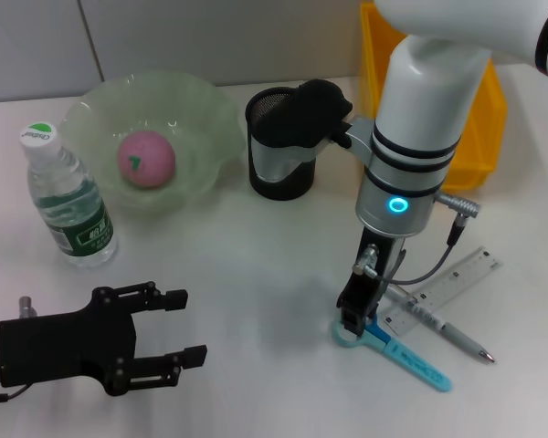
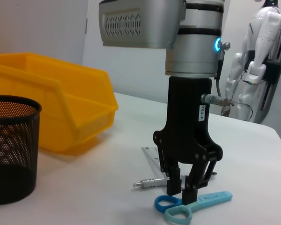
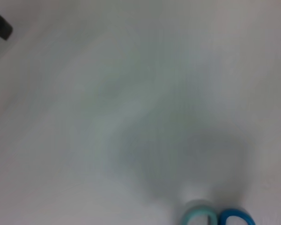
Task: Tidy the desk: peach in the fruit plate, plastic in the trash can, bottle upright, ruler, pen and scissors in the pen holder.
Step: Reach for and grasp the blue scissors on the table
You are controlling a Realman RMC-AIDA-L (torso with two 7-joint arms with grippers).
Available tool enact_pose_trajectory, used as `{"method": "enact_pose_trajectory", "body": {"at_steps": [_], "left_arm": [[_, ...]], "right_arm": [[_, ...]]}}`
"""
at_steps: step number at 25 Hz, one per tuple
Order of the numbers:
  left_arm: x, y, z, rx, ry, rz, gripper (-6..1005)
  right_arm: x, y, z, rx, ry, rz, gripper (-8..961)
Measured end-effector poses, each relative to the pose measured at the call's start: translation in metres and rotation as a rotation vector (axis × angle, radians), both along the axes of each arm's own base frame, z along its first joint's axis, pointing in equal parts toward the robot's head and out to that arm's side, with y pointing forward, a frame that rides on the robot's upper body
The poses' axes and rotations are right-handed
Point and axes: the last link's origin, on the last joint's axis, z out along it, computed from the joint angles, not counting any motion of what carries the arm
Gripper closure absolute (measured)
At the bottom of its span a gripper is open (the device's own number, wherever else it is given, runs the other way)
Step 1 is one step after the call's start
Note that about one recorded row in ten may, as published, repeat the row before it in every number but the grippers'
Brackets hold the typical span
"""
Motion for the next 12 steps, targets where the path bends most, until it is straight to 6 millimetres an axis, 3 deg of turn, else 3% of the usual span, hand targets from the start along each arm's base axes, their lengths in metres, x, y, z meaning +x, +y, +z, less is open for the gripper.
{"method": "enact_pose_trajectory", "body": {"at_steps": [12], "left_arm": [[-0.0006, -0.0017, -0.0001, -0.003, -0.004, 0.002, 246]], "right_arm": [[0.0042, 0.0006, -0.0017, 0.01, -0.005, 0.005, 724]]}}
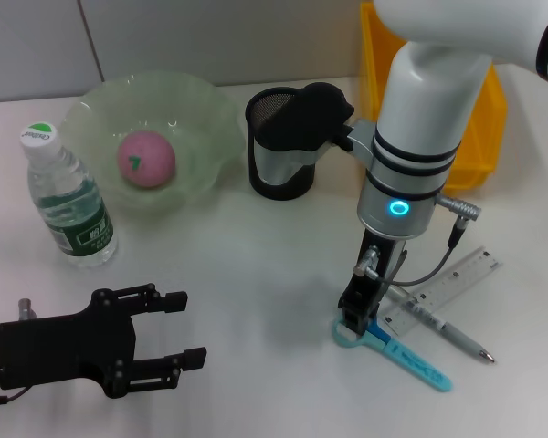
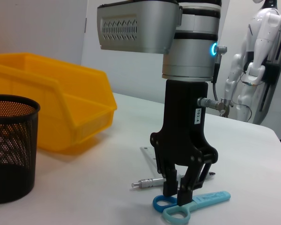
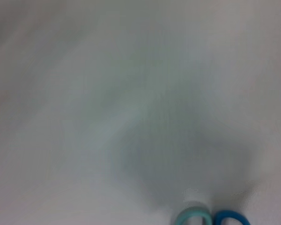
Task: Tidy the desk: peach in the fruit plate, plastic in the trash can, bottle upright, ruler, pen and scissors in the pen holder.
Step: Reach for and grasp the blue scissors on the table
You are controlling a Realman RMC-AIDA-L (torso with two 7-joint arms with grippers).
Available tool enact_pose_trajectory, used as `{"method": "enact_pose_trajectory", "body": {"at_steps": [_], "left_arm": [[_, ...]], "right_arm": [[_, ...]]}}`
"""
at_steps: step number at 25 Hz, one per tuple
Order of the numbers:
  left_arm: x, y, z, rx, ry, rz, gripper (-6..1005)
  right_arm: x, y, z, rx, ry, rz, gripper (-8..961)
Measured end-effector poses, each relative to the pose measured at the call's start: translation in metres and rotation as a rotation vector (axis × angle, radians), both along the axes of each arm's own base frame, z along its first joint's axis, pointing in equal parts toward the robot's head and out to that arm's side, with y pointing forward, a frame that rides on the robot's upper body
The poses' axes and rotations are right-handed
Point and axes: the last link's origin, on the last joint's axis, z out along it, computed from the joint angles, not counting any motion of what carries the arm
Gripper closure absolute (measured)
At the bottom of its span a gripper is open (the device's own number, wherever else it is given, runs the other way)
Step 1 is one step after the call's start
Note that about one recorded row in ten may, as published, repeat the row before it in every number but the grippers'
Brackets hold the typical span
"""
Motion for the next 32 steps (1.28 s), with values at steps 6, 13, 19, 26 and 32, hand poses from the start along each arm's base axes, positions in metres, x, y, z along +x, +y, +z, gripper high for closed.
{"method": "enact_pose_trajectory", "body": {"at_steps": [6, 13, 19, 26, 32], "left_arm": [[-0.0001, -0.0001, 0.0, 0.0, 0.0, 0.0, 246], [0.0, 0.0, 0.0, 0.0, 0.0, 0.0, 246], [0.0001, 0.0, -0.0001, -0.001, -0.001, 0.0, 246], [0.0002, 0.0001, -0.0002, -0.001, -0.001, 0.0, 246], [0.0, -0.0002, -0.0002, -0.001, -0.001, 0.001, 246]], "right_arm": [[0.0008, 0.0008, -0.0006, 0.006, 0.002, 0.004, 723], [0.0017, 0.0005, -0.0022, 0.006, 0.001, 0.007, 725], [0.0007, -0.0004, -0.0037, 0.001, 0.007, 0.006, 724], [0.0012, -0.0017, -0.0051, -0.006, 0.005, 0.008, 727], [0.0022, -0.0017, -0.0062, -0.005, 0.0, 0.016, 731]]}}
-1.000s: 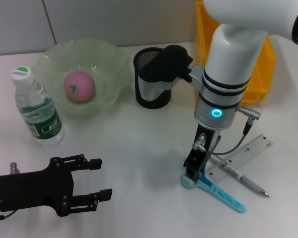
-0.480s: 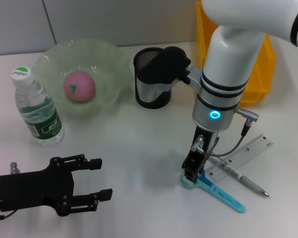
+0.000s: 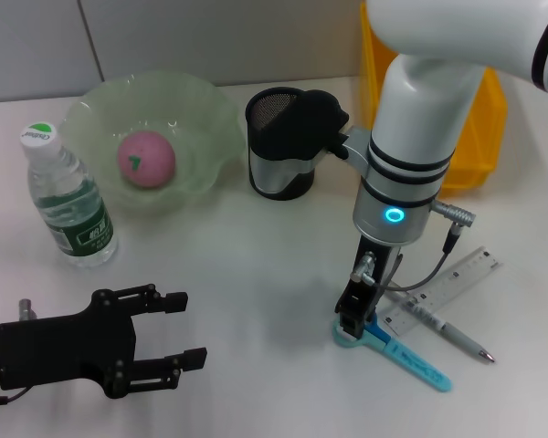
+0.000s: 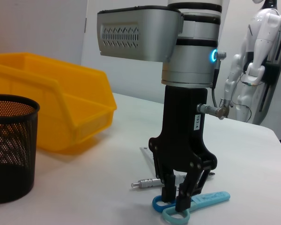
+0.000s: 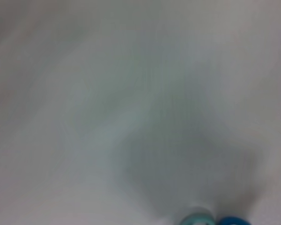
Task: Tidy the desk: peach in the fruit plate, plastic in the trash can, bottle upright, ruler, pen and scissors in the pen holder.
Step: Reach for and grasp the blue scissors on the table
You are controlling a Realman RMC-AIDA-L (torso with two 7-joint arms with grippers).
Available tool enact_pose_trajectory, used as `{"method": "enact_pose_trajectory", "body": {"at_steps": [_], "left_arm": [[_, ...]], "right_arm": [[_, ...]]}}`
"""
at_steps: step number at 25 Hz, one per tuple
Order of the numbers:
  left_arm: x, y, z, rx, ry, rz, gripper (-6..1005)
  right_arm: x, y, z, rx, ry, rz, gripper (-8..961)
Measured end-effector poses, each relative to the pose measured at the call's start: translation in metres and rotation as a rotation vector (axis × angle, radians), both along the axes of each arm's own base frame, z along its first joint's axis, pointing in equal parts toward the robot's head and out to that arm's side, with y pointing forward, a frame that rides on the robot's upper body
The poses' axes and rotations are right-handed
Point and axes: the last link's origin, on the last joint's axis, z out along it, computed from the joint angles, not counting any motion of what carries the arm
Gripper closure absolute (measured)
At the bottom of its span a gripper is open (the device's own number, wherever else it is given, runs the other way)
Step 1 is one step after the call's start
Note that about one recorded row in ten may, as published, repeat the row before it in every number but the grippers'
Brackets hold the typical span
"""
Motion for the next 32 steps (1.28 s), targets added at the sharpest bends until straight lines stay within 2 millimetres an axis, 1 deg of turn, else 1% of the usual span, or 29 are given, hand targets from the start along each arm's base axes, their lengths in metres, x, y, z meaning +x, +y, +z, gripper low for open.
{"method": "enact_pose_trajectory", "body": {"at_steps": [32], "left_arm": [[0.0002, -0.0002, 0.0003, 0.001, -0.004, 0.0, 246]], "right_arm": [[0.0006, 0.0015, -0.0014, 0.006, -0.01, 0.015, 755]]}}
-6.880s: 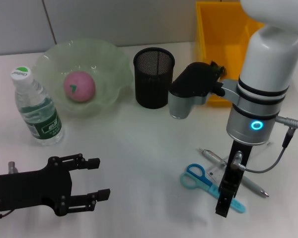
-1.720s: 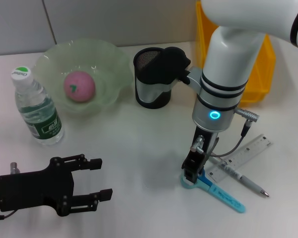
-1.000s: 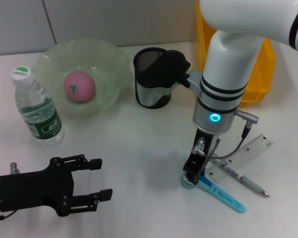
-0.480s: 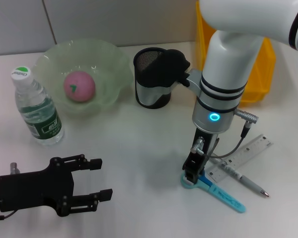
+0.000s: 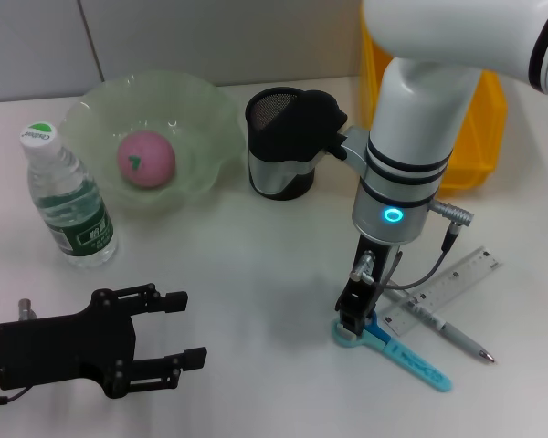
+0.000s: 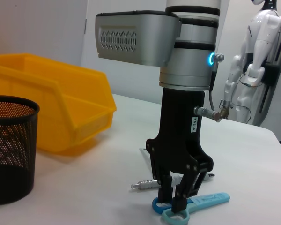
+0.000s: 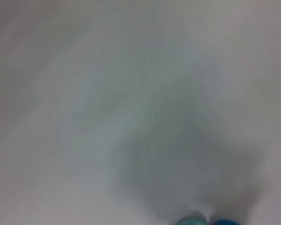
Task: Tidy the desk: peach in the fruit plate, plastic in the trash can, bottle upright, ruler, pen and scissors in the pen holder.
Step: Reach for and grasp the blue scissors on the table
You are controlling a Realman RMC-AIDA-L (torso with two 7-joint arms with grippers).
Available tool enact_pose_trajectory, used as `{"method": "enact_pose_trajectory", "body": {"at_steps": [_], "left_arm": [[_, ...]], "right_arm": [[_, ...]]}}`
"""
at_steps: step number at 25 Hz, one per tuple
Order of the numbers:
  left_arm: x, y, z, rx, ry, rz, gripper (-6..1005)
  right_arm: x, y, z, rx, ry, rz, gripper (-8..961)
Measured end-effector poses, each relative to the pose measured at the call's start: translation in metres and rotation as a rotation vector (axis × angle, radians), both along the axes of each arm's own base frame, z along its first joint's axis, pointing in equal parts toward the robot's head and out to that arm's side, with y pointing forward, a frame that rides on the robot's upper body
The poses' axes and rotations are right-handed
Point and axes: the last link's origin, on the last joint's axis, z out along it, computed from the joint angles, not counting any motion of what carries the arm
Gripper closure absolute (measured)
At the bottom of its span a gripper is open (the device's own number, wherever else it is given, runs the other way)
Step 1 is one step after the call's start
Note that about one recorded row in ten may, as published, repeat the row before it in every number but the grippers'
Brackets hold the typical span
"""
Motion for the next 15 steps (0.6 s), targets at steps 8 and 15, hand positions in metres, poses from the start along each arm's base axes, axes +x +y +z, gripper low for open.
{"method": "enact_pose_trajectory", "body": {"at_steps": [8, 15], "left_arm": [[0.0002, 0.0002, 0.0, 0.0, 0.0, -0.001, 246], [0.0011, 0.0008, -0.0004, -0.003, 0.001, -0.004, 246]], "right_arm": [[0.0006, -0.0014, -0.0022, -0.007, -0.005, 0.01, 761], [0.0016, -0.0026, -0.0039, -0.013, -0.008, 0.014, 766]]}}
